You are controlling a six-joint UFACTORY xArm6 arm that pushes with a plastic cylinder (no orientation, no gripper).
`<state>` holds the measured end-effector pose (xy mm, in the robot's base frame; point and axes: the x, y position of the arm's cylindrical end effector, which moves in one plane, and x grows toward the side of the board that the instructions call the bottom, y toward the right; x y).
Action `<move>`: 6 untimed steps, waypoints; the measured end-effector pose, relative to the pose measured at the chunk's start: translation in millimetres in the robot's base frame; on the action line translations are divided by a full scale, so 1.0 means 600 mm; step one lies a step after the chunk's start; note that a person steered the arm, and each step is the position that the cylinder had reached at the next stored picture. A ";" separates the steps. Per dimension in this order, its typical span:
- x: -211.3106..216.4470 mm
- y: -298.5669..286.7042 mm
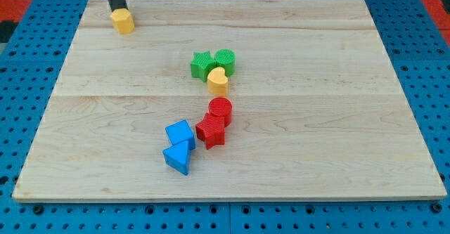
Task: Point the arm at the bottom of the yellow hexagon
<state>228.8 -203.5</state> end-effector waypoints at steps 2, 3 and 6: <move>-0.009 -0.026; 0.068 0.038; 0.146 0.069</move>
